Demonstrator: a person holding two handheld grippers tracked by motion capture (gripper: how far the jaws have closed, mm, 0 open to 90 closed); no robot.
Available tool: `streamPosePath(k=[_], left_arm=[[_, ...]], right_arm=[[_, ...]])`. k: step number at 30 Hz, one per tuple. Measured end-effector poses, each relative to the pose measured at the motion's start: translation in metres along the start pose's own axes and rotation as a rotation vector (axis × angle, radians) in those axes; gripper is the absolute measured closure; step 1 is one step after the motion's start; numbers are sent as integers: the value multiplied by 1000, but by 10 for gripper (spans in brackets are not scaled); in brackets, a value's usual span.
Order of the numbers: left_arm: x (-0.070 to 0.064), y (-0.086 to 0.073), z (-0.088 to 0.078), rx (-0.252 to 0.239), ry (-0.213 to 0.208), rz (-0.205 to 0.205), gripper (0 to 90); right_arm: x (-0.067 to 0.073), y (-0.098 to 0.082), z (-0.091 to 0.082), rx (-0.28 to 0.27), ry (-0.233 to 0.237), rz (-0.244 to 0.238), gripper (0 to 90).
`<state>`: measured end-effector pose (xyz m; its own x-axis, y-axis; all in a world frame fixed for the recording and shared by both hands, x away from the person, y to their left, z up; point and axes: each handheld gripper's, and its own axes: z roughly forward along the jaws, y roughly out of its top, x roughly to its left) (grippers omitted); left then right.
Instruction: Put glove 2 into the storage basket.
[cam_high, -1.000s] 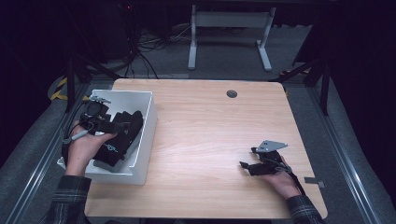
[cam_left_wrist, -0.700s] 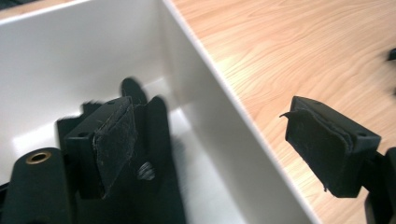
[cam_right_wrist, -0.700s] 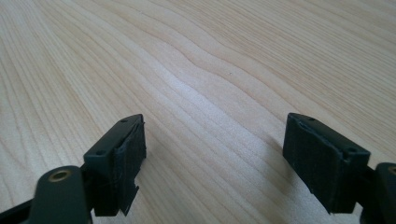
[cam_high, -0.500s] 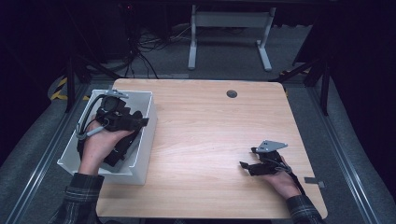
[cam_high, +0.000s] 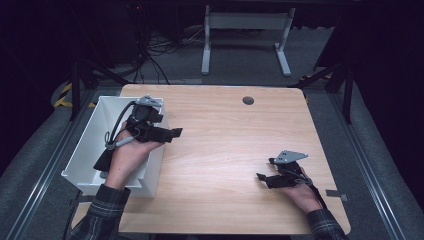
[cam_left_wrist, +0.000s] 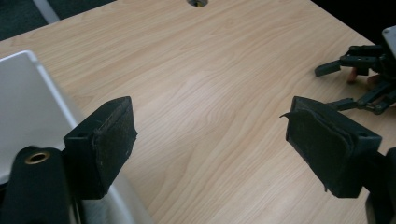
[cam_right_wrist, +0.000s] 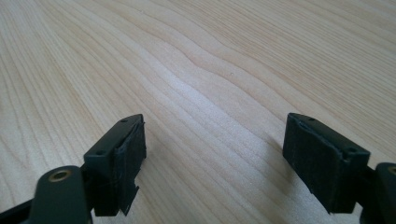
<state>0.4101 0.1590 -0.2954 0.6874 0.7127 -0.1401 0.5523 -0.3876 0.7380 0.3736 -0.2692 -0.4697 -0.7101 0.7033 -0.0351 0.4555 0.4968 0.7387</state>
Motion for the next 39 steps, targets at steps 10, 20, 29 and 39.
streamPosePath(k=[10, 20, 29, 39], left_arm=[[-35, 4, 32, -21, -67, 44, 163], [-64, -5, 74, -18, -131, 91, 158], [-83, -29, 120, 54, -132, 141, 155], [-88, -61, 154, 104, -113, 182, 153]], right_arm=[[0, 0, 0, 0, 2, -2, 219], [0, 0, 0, -2, 5, -3, 219], [0, 0, 0, -3, 8, -5, 219], [1, 0, 0, -3, 11, -7, 219]])
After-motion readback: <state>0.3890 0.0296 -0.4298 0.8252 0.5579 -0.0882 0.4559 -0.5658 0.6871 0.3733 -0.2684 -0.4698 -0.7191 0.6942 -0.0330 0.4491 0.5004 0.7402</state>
